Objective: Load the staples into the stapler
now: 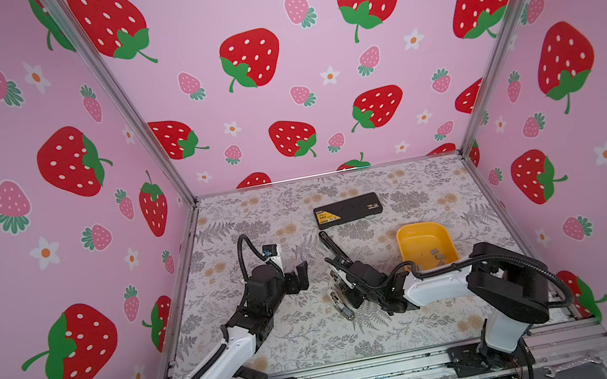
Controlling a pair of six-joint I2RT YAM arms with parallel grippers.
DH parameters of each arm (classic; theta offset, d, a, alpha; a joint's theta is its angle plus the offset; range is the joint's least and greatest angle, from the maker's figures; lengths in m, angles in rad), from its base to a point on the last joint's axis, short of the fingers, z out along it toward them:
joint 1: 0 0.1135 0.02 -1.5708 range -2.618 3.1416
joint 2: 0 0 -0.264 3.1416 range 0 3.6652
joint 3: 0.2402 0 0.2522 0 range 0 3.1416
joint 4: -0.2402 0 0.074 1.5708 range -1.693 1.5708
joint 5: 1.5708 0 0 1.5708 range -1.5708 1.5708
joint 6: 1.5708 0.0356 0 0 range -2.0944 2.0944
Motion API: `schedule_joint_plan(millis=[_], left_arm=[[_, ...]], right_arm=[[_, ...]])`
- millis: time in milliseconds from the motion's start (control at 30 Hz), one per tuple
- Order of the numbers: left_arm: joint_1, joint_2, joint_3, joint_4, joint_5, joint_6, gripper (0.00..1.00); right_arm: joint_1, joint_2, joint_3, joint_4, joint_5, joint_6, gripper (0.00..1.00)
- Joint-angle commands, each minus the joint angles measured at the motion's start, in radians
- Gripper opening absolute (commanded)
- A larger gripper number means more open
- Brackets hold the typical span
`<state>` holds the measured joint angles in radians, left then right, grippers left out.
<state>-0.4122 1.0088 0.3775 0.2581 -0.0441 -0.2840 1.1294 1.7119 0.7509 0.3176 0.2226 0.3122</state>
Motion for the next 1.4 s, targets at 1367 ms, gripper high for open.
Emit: schedule_joint_plan(millis=[1367], left_arm=[[0.005, 0.028, 0.051, 0.024, 0.006, -0.005, 0.99]], right_arm=[[0.014, -0.048, -0.079, -0.013, -0.029, 0.065, 0.18]])
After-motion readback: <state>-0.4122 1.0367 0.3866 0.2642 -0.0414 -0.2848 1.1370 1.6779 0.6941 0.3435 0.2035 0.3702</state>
